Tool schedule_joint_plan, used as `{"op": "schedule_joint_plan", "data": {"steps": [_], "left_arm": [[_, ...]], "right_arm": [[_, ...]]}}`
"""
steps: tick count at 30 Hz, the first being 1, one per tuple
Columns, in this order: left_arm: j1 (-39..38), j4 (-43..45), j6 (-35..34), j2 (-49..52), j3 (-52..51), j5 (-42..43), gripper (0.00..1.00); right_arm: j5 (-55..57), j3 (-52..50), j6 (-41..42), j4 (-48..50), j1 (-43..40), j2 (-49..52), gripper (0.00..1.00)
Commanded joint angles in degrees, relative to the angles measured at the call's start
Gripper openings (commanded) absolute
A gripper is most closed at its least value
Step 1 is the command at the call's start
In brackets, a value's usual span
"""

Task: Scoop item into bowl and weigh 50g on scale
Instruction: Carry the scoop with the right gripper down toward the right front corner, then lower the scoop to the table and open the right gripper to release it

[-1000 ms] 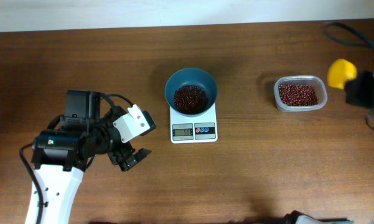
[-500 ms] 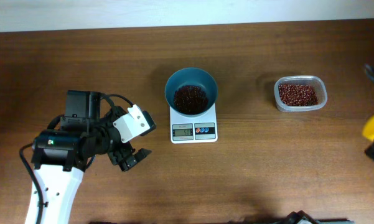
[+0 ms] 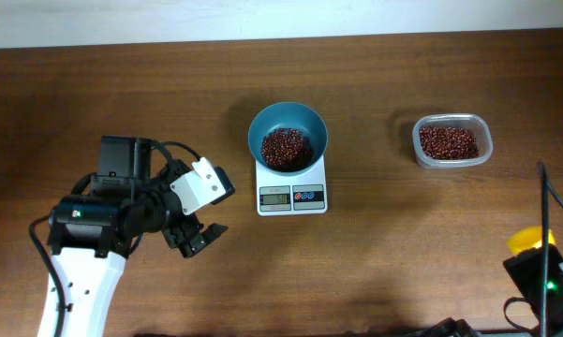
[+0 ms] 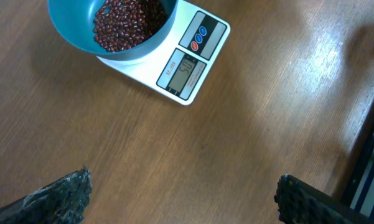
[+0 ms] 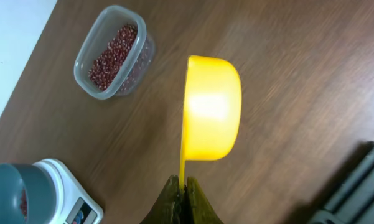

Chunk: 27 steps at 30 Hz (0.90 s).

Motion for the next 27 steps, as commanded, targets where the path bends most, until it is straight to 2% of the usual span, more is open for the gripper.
{"op": "schedule_joint_plan", "data": {"steps": [1, 4, 11, 16, 24, 27], "left_arm": [[0.4, 0.1, 0.5, -0.4, -0.1, 0.0, 0.99], [0.4, 0.1, 0.5, -0.4, -0.1, 0.0, 0.99], [0.4, 0.1, 0.5, -0.4, -0.1, 0.0, 0.99], [0.4, 0.1, 0.5, -0.4, -0.1, 0.0, 0.99], [0.4, 0.1, 0.5, -0.4, -0.1, 0.0, 0.99], [0.4, 0.1, 0.5, -0.4, -0.1, 0.0, 0.99]], "right_arm": [[-4.6, -3.4, 1.8, 1.4, -1.4, -2.2, 0.04], [-5.4, -5.4, -0.1, 2.7, -2.1, -3.0, 0.04], [-15.6, -16.0, -3.5, 9.7, -2.2, -3.0, 0.04], [-24.5, -24.3, -7.1, 19.4, -2.2, -3.0, 0.04], [-37.7, -41.9, -7.0, 39.8, -2.2, -3.0, 0.04], [-39.0, -47.0, -7.0, 44.8, -2.2, -2.9, 0.04]]}}
